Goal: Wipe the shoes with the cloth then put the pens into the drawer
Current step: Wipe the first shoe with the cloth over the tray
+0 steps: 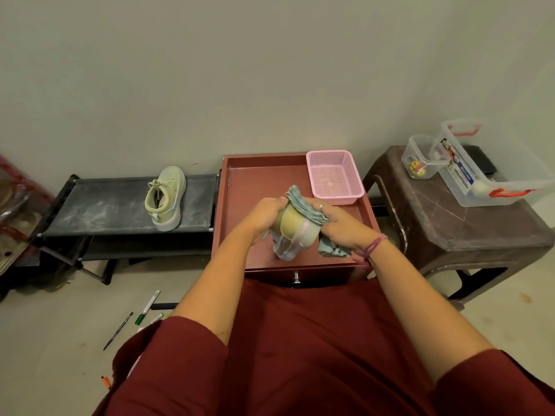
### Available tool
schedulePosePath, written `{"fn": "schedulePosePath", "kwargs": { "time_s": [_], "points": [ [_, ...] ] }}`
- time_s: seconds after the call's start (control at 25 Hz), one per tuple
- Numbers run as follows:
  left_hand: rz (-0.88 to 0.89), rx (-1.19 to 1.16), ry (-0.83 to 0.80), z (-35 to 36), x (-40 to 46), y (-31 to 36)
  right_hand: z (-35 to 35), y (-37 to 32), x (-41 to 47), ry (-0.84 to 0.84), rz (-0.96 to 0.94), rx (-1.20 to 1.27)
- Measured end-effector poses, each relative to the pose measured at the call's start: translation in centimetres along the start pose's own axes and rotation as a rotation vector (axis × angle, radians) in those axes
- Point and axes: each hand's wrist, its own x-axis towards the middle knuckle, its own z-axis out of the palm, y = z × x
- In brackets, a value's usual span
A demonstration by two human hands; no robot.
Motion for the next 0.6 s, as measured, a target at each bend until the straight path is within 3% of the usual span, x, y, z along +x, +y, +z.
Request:
{"fn": "schedulePosePath", "kwargs": {
  "time_s": [0.2, 0.32, 0.52, 0.6],
  "points": [
    [0.100, 0.075, -0.074, 1.3, 0.0, 0.8, -0.7, 0.4, -2.0, 0.034, -0.113, -0.144],
    [0.127, 0.104, -0.158, 1.8, 0.3, 0.4, -1.0, 1.0, -2.9, 0.094, 0.019, -0.006],
    [0.134, 0.147, -0.156, 2.6, -0.5, -2.0, 0.5, 1.9, -1.3, 0.103, 0.221, 0.319],
    [0.152, 0.119, -0.084, 2.6, -0.7, -1.8, 0.9, 1.3, -0.7, 0.133, 0.217, 0.240]
  ]
}}
